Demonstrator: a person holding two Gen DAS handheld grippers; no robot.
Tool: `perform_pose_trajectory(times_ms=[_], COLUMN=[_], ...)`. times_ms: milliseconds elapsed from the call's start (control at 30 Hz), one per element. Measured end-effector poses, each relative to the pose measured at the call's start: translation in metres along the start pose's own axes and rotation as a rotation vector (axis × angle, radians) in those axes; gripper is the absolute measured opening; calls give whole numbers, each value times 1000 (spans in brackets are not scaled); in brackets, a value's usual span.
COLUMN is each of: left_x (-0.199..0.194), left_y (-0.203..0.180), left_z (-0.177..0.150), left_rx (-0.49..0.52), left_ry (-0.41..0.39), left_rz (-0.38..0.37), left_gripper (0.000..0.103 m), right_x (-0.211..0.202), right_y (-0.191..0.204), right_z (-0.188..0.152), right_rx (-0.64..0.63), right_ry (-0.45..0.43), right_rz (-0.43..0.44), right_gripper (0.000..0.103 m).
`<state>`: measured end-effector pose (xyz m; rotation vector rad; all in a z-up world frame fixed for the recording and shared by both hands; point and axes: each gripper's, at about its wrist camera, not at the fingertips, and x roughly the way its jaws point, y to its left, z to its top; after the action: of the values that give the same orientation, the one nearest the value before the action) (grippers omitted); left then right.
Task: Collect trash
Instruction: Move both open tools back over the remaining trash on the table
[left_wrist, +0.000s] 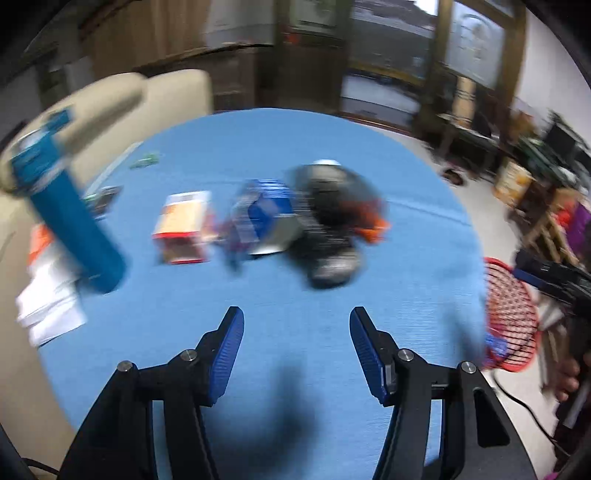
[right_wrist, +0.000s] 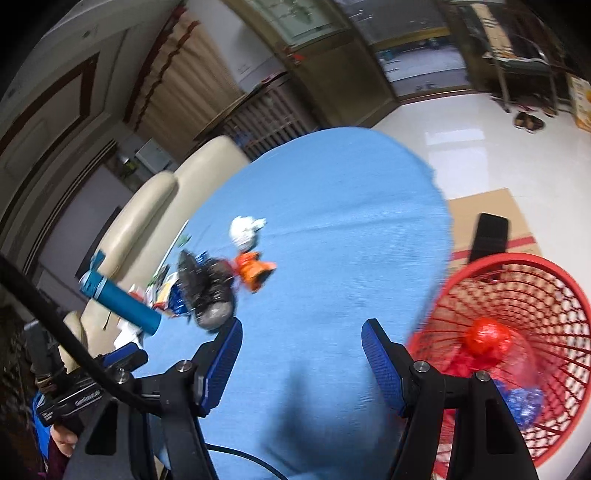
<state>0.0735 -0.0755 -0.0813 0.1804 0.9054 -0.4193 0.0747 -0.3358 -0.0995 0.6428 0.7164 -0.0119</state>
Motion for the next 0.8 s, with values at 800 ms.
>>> perform_pose_trajectory(times_ms=[800], left_x=[-43], left_y=[42], left_z=[-8], left_rx=[-15], left_ry=[-87], left_rz=[218], left_gripper=[65], right_x=[32], right_y=[132], right_z=[-10], right_rx=[-242], right_ry=[59], right_rz=[111], right_gripper=[71])
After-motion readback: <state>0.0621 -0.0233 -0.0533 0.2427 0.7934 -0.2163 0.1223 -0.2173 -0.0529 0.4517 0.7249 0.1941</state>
